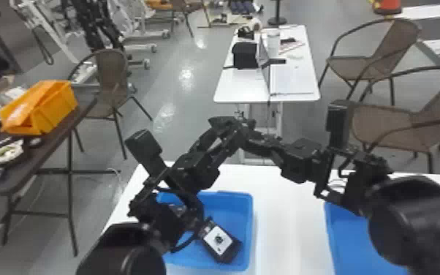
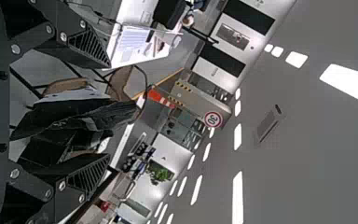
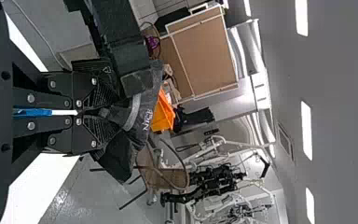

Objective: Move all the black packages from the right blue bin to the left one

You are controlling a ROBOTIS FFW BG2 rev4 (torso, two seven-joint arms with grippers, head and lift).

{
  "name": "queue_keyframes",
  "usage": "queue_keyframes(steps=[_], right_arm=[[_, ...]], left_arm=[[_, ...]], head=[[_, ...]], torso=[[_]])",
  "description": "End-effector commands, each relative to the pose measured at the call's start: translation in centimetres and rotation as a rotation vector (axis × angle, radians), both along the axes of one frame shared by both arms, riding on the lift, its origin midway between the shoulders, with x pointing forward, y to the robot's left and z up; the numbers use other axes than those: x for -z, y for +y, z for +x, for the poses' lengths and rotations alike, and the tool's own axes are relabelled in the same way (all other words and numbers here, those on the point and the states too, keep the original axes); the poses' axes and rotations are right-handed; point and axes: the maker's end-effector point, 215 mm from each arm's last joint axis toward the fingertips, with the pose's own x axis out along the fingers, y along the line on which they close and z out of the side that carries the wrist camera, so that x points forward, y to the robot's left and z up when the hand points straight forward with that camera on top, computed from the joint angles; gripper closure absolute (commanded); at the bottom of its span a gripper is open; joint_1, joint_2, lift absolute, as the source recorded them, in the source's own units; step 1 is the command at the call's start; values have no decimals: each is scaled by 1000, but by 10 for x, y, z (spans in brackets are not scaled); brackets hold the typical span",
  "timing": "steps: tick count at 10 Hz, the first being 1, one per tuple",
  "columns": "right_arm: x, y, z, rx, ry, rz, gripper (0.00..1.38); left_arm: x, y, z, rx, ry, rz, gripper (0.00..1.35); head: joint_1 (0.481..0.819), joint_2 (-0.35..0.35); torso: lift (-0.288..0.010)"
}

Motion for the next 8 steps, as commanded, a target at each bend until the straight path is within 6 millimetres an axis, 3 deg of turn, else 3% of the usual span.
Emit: queue_keyframes(steps=[1,6,7,8], right_arm=[[0,1,0,-2,0,0,1113],[0,0,3,9,-5,15,1111],[-1,-1,5,18,-1,40,1047],[0,-9,8,40,6,71,613]], left_arm=[[2,6,1,-13,-1,23,1177],[-11,18,-1,-58,-76,0,1213],[-14,22,-2,-71,-90,-2,1213],[-14,28,-3,-90,-101,0,1213]], head=[[634,182],[627,196],[626,197],[623,199]], torso=[[0],[0],[0],[0]])
